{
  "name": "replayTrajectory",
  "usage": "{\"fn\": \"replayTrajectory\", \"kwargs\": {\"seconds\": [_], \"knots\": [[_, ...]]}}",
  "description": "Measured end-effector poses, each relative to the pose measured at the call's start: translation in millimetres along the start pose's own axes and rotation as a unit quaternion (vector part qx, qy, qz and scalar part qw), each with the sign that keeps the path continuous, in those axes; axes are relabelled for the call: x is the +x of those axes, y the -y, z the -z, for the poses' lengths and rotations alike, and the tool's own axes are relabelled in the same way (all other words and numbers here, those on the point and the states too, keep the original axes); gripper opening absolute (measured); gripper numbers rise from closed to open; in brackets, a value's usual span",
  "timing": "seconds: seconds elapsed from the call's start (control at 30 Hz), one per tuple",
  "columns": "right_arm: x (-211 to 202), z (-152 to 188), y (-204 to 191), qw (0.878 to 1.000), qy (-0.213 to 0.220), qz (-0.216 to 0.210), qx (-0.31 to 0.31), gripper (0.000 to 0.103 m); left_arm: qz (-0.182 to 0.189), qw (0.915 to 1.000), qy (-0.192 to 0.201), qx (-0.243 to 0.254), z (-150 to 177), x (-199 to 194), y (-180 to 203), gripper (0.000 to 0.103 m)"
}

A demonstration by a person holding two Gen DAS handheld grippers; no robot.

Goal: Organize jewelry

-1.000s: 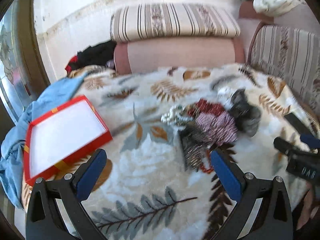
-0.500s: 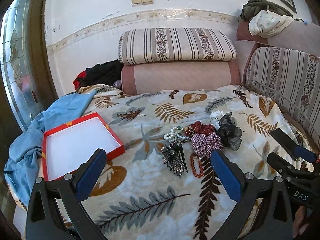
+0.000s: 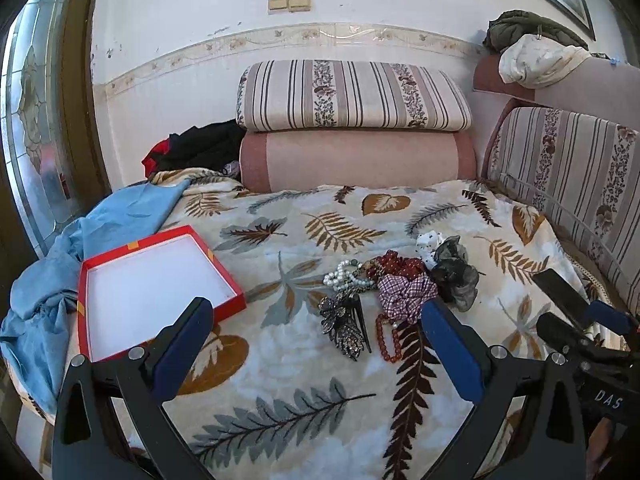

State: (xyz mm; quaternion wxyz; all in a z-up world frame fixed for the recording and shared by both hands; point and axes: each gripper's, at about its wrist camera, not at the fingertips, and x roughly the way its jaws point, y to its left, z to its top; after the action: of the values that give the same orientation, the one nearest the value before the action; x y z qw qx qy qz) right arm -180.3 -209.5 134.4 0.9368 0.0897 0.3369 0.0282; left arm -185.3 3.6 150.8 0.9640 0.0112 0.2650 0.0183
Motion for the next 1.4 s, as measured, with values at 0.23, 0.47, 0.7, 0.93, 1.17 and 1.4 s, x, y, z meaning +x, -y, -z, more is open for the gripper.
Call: {"fn": "replayTrajectory", "kwargs": {"seconds": [0.23, 0.47, 0.7, 0.93, 1.17, 1.4], "knots": [[16.3, 0.4, -6.4, 1.000, -0.015, -0.005, -0.007, 0.101, -0.006, 0.9997, -0.017, -0.019, 7.1, 18.2, -12.2, 0.103], [31.0, 2.7, -8.0, 1.000, -0.028, -0.012, -0.006, 0.101, -0.007, 0.9989, -0.039, -0.025, 15.3, 35.4, -17.6, 0.103], [57.0, 1.1, -7.3, 0.999, -0.044, -0.008, -0.003, 0.101, -0.002, 0.9974, -0.066, -0.028, 20.0, 62.7, -20.2, 0.103], [87.8, -0.9, -3.3, 0.998, -0.061, -0.003, 0.002, 0.100, 0.003, 0.9950, -0.093, -0.036, 21.8, 94.9, -24.9, 0.103], [118.1, -13.7, 1.0, 0.996, -0.083, -0.014, 0.005, 0.096, 0.015, 0.9938, -0.108, -0.022, 12.7, 123.8, -26.8, 0.103], [141.6, -63.4, 23.4, 0.995, -0.071, -0.055, 0.039, 0.091, 0.050, 0.9906, -0.118, -0.048, -22.8, 162.2, -50.7, 0.103]]}}
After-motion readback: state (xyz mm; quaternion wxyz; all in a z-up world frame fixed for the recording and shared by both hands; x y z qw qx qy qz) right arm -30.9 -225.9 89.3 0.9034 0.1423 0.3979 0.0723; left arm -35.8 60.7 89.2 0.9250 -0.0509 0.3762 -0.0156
